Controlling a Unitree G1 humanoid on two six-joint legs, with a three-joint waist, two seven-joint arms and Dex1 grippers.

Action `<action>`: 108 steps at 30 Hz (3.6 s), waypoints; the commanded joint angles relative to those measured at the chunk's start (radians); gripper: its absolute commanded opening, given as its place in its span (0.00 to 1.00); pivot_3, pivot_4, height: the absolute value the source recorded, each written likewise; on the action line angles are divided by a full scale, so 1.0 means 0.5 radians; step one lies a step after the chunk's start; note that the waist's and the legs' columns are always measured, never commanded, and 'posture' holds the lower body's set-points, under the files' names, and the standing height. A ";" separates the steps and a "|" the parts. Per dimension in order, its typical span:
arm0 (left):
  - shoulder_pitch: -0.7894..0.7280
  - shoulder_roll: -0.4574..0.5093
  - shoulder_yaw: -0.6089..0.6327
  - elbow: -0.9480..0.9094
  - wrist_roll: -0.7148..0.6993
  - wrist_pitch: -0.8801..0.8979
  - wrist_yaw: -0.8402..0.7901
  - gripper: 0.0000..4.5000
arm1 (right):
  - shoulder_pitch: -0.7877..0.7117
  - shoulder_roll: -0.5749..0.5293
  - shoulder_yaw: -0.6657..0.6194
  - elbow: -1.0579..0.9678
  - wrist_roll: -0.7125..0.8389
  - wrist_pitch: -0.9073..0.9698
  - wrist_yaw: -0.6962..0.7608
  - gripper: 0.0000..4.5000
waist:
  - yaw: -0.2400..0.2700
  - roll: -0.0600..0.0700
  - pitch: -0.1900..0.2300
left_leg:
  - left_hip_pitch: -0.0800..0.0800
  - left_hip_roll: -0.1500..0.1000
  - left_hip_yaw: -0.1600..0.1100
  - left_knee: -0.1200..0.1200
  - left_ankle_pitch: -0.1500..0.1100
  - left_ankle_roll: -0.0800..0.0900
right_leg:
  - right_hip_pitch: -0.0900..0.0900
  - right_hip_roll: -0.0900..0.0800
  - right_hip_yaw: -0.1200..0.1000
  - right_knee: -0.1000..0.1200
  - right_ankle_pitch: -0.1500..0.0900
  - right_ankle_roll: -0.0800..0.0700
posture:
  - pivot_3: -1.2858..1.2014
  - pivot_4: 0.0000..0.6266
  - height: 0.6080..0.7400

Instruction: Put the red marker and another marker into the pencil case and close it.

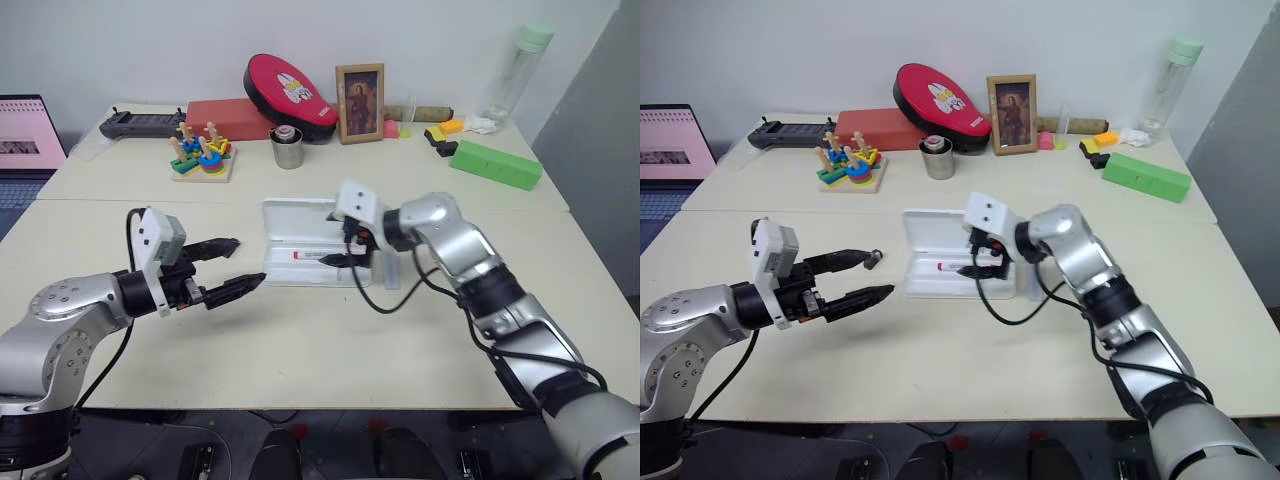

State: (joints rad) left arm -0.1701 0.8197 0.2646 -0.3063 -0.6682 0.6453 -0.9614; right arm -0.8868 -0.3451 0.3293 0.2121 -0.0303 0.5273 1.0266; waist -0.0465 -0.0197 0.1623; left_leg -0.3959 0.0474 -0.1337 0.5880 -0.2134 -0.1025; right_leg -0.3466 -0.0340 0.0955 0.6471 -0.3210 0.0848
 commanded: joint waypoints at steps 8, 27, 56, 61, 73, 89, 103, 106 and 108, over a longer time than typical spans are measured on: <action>-0.272 -0.018 -0.234 0.116 0.029 -0.082 -0.203 1.00 | 0.363 -0.015 -0.544 -0.587 -0.054 1.111 -0.849 1.00 | -0.025 -0.003 -0.002 | 0.002 0.000 0.001 -0.001 0.000 0.001 | 0.003 0.001 0.002 0.000 0.000 0.000 | 0.52 0.24 1.00; -0.414 -0.034 -0.316 0.219 0.070 -0.114 -0.277 1.00 | 0.624 0.320 -0.495 -0.849 0.000 1.423 -1.381 1.00 | -0.022 -0.004 -0.003 | -0.001 0.000 0.001 -0.001 0.000 0.001 | -0.003 0.001 0.003 0.001 0.000 0.000 | 0.52 0.24 1.00; -0.397 -0.055 -0.303 0.212 0.068 -0.132 -0.253 1.00 | 0.684 0.219 -0.431 -0.755 0.099 1.334 -1.457 0.23 | -0.015 -0.006 -0.005 | 0.000 0.000 0.001 -0.001 0.000 0.001 | -0.004 0.001 0.003 0.000 0.000 0.001 | 0.52 0.24 1.00; -0.407 -0.062 -0.309 0.216 0.070 -0.132 -0.247 1.00 | 0.647 0.158 -0.466 -0.711 0.102 1.293 -1.460 0.23 | -0.013 -0.006 -0.005 | 0.000 0.000 0.001 -0.001 0.000 0.001 | -0.004 0.001 0.003 0.000 0.000 0.001 | 0.52 0.24 1.00; -0.317 -0.043 -0.195 0.209 0.043 -0.117 -0.202 1.00 | 0.396 -0.084 -0.653 -0.632 0.208 1.037 -1.307 0.23 | -0.018 -0.002 -0.003 | -0.003 0.000 0.002 -0.001 0.000 0.001 | -0.002 0.000 0.003 -0.001 0.000 0.001 | 0.52 0.24 1.00; 0.389 0.009 0.366 0.023 -0.010 -0.069 -0.045 1.00 | -0.085 -0.124 0.237 -0.542 0.355 0.282 -0.149 0.23 | -0.054 0.003 0.001 | -0.001 0.001 0.002 -0.003 0.000 0.001 | -0.005 0.000 0.004 -0.002 0.000 0.000 | 0.52 0.24 1.00; 0.773 -0.083 0.660 -0.289 -0.135 0.004 0.157 1.00 | -0.581 0.395 0.650 0.761 -0.142 -0.350 0.025 0.23 | -0.020 0.000 -0.001 | 0.002 0.002 0.003 -0.003 0.000 -0.001 | -0.011 0.000 0.002 0.000 0.000 0.000 | 0.52 0.24 1.00; 0.772 -0.090 0.653 -0.301 -0.143 0.004 0.183 1.00 | -0.604 0.453 0.622 0.915 -0.193 -0.437 0.025 0.23 | -0.021 0.000 -0.001 | 0.003 0.002 0.003 -0.004 0.000 -0.001 | -0.011 0.000 0.002 0.001 0.000 0.000 | 0.52 0.24 1.00; 0.767 -0.088 0.650 -0.303 -0.150 0.004 0.195 1.00 | -0.614 0.471 0.601 0.975 -0.215 -0.469 0.030 0.23 | -0.023 0.001 -0.001 | 0.003 0.002 0.003 -0.004 0.000 -0.001 | -0.011 0.000 0.002 0.001 0.000 0.000 | 0.52 0.24 1.00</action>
State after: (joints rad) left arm 0.2179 0.7774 0.5663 -0.4283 -0.7246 0.6492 -0.8732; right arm -1.1594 -0.1131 0.6588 0.6908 -0.1268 0.3250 1.0403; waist -0.0579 -0.0194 0.1619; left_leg -0.3946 0.0484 -0.1322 0.5859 -0.2136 -0.1027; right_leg -0.3522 -0.0338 0.0964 0.6475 -0.3209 0.0848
